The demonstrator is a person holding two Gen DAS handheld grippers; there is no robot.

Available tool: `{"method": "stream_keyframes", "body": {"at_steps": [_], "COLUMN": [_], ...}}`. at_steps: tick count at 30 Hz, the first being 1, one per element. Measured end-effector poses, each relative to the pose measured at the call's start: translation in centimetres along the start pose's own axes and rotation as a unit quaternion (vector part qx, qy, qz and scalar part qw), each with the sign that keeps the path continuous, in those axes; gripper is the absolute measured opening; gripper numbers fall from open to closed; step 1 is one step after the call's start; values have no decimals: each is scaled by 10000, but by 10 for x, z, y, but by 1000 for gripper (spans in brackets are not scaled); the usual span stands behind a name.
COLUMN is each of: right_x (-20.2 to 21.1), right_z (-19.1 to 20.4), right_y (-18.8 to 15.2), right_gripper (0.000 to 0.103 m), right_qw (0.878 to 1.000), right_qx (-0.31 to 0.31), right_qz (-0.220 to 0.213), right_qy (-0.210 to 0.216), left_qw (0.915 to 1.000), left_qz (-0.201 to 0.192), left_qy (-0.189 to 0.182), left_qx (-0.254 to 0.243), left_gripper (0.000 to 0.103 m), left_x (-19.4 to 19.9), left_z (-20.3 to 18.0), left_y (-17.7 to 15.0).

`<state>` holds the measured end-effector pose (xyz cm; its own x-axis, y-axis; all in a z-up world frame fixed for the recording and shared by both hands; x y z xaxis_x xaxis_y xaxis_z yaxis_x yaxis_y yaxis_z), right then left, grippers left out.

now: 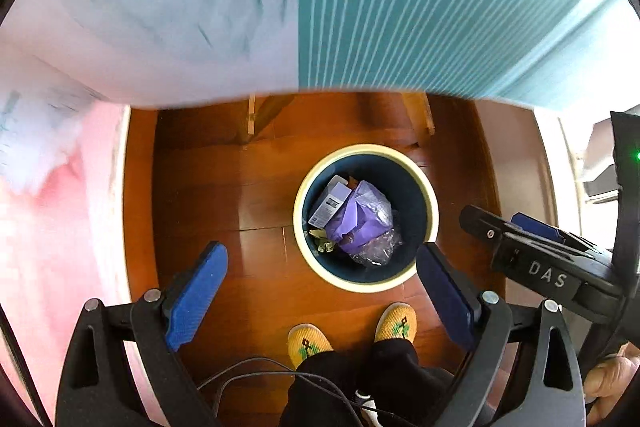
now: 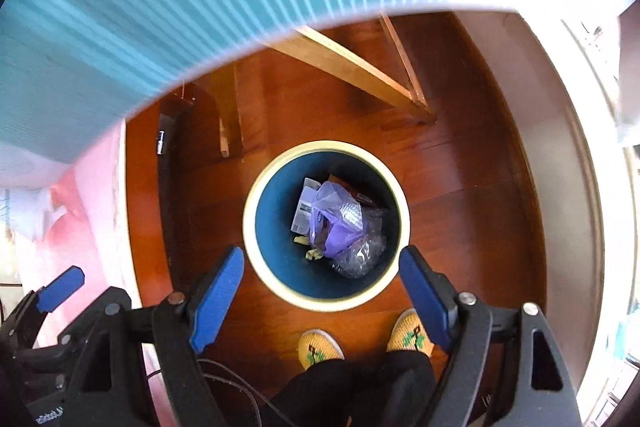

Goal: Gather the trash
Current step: 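Raise both open tools from the bin back over the table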

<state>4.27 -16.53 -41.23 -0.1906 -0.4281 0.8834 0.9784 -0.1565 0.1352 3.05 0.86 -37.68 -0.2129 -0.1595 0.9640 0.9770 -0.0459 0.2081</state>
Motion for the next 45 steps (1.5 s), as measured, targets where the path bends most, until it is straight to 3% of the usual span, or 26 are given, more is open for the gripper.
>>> {"method": "stream_keyframes", "body": {"at_steps": [18,32,45], "right_x": [169,273,349], "right_z": [104,165,201], "right_y": [2,32,64], "right_gripper": [80,80,80], "right_qw": [9985,9854,9645], "right_qx": [334,813,1194], "right_qz": [-422,-1493,-2349], "right_qy": [39,-21,-150], "left_qw": [9951,9829,9703], "left_qz": [-987,-1841,-2418], "left_qy": [17,-2,-105], "left_qx": [25,-76,-26], "left_gripper": [94,94,94], "left_x": [207,302,360], "left_z": [75,112,129], "left_y": [42,64,113]}}
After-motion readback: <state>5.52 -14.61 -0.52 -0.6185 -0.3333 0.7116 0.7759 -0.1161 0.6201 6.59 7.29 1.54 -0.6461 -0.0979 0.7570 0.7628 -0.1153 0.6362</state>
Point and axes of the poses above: each gripper's, at about its wrist camera, not at the fingertips, and x roughly against the way its jaws point, z to its left, y to its top, the point moved 7 cm from there along -x, roughly the way its jaws point, and after that the axes turned 13 degrees about y, right-handed, at the moved point
